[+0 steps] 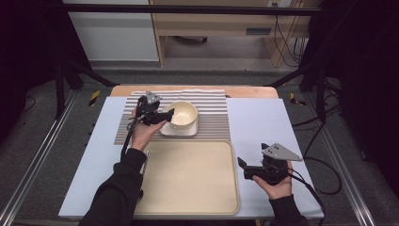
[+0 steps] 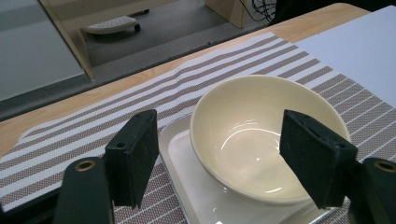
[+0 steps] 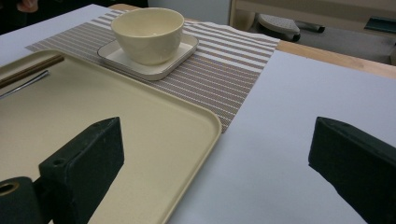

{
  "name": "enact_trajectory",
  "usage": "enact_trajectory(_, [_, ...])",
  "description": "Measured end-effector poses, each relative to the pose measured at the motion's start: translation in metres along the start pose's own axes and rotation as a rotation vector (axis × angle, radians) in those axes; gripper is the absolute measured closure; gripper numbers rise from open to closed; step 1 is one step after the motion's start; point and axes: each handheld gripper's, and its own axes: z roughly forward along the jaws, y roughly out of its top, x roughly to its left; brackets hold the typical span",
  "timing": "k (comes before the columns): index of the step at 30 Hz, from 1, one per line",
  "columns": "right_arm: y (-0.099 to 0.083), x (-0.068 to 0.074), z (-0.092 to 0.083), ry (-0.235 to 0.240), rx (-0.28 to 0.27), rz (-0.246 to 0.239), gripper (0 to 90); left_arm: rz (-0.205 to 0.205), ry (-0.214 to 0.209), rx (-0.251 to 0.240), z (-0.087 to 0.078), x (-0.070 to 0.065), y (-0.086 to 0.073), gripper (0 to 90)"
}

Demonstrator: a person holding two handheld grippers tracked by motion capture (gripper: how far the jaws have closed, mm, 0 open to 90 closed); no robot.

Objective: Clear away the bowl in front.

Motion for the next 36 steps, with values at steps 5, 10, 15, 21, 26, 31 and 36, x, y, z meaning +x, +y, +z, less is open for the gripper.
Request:
enact_trajectory(5, [0.000, 0.000, 0.000, 0.002, 0.001, 0.001, 3.7, 0.001, 0.015, 0.027, 0.014, 0.001, -0.005, 31.2])
enact_trajectory(10, [0.000, 0.000, -0.001, -0.001, 0.001, 0.002, 3.8, -0.001, 0.030, 0.060, 0.027, 0.003, -0.011, 34.6])
enact_trajectory(15, [0.000, 0.001, 0.001, 0.003, 0.004, 0.003, 3.8, -0.009, 0.032, 0.095, 0.037, 0.005, -0.016, 38.7])
enact_trajectory(21, [0.000, 0.001, 0.001, 0.004, 0.007, 0.003, 3.8, -0.026, 0.017, 0.134, 0.047, 0.007, -0.022, 43.9])
enact_trajectory(26, [0.000, 0.000, 0.001, 0.003, 0.004, 0.003, 3.8, -0.044, 0.008, 0.155, 0.051, 0.005, -0.024, 48.2])
enact_trajectory(31, [0.000, 0.000, 0.001, 0.004, 0.006, 0.002, 3.8, -0.057, 0.013, 0.203, 0.057, 0.004, -0.020, 52.4])
enact_trajectory(36, [0.000, 0.000, 0.000, 0.002, 0.006, -0.001, 3.7, -0.093, -0.003, 0.235, 0.061, 0.002, -0.019, 60.2])
